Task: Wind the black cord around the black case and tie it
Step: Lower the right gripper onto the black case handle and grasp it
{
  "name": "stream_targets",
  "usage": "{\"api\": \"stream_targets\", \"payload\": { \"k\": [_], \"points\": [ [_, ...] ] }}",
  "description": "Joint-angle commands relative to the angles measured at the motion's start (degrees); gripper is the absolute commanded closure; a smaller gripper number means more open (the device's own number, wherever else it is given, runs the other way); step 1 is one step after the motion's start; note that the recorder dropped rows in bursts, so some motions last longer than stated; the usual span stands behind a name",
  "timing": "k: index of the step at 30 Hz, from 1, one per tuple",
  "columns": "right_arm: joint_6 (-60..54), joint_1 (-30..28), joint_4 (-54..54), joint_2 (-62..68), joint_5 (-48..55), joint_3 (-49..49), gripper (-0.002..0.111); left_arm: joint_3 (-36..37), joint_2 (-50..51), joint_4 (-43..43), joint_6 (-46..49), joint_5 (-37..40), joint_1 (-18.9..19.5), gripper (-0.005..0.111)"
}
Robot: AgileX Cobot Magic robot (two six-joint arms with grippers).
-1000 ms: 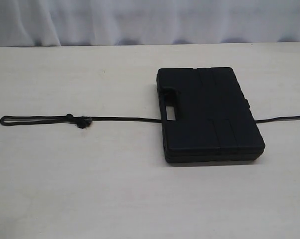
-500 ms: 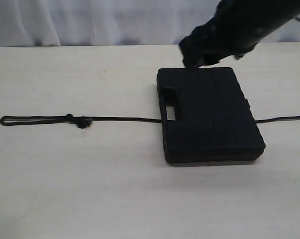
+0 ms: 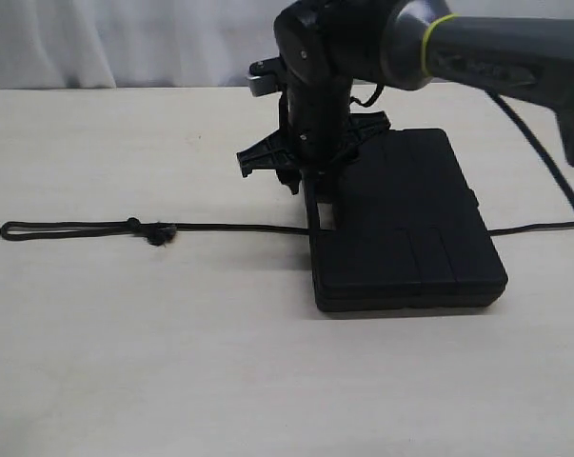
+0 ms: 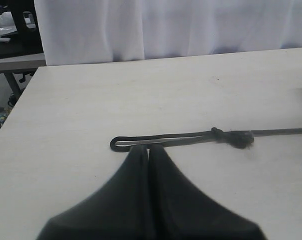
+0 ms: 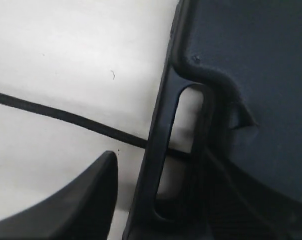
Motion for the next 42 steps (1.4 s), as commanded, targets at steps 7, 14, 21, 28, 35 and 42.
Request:
{"api": "stream_targets", "payload": {
  "k": [7,14,21,28,35,42],
  "points": [
    [1.9,-3.2,1.3,3.9,-1.4,-1.0,0.060,0.2,-0.2,0.0,-0.1,-1.0,0.0,0.107],
    [0.8,-3.8,4.3,5.0,-3.9,-1.0,0.060,0.2,-0.2,0.0,-0.1,-0.6,0.0,0.107],
    [-1.8,-3.8,8.2,7.1,-3.9,-1.0,0.060,0.2,-0.2,0.0,-0.1,-0.5,0.0,0.107],
    [-1.7,-3.8,8.2,8.1,-3.8,-1.0,0.071,0.2,-0.2,0.0,-0.1,-0.5,0.0,0.107],
    [-1.7,-3.8,8.2,8.1,-3.8,-1.0,0.103,0.2,-0.2,0.0,-0.1,-0.5,0.0,0.107],
    [-1.7,-3.8,8.4,7.4,-0.5,-1.1,0.104,0.2,-0.2,0.0,-0.1,-0.5,0.0,0.107]
  ]
}}
